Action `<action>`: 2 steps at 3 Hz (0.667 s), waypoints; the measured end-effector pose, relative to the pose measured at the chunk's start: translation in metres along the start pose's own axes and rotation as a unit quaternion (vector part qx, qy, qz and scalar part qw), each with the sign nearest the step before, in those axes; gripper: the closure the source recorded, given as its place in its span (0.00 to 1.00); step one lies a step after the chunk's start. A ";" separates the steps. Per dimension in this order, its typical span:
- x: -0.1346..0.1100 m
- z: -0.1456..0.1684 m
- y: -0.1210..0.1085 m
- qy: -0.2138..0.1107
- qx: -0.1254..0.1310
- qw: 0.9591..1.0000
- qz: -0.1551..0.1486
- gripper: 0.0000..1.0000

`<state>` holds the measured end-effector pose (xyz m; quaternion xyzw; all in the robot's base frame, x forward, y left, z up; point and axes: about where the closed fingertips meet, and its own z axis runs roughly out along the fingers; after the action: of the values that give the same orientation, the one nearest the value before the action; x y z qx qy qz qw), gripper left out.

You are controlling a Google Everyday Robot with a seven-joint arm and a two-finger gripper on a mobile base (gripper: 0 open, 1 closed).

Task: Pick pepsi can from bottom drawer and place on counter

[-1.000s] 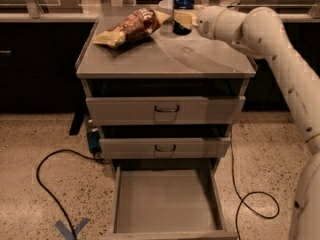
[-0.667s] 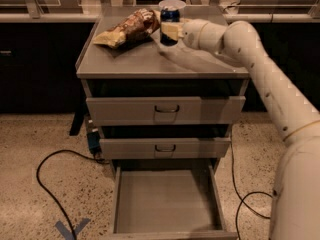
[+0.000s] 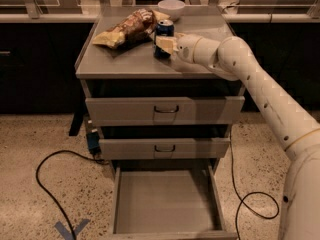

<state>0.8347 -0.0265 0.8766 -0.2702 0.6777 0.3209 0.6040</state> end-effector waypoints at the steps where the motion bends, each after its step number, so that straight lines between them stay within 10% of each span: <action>1: 0.000 0.000 0.000 0.000 0.000 1.000 0.000 0.86; 2: 0.000 0.000 0.000 0.000 0.000 1.000 0.000 0.63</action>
Offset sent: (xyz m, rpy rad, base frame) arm 0.0000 0.0000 0.0002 0.0000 0.0000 0.0000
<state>0.8347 -0.0264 0.8768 -0.2702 0.6777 0.3209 0.6039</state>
